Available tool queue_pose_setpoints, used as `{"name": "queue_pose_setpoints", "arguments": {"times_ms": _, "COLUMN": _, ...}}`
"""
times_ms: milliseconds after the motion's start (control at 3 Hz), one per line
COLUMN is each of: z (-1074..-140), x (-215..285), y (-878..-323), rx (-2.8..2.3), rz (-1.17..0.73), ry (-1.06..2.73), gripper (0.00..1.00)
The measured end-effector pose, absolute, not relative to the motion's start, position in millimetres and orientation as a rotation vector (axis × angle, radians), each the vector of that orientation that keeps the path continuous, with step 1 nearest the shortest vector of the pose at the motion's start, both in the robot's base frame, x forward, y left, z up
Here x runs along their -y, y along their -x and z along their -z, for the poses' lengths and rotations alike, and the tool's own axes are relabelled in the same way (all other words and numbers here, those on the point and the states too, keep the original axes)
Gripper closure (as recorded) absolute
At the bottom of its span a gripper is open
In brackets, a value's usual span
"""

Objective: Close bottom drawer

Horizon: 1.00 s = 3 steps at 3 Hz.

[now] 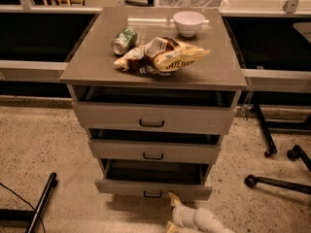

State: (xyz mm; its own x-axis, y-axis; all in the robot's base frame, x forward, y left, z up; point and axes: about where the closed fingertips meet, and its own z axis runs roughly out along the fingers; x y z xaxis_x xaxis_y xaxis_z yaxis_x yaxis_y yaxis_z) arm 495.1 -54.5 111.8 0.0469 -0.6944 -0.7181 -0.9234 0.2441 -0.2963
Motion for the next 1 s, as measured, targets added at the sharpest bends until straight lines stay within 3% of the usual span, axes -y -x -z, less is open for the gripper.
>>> {"name": "queue_pose_setpoints", "arguments": {"times_ms": 333, "z": -111.8, "x": 54.5, "y": -495.1, "rx": -1.704, "rz": -0.355, "ry": 1.509, "gripper": 0.0}}
{"name": "queue_pose_setpoints", "arguments": {"times_ms": 1000, "z": -112.0, "x": 55.4, "y": -538.2, "rx": -1.701, "rz": -0.321, "ry": 1.601, "gripper": 0.5}}
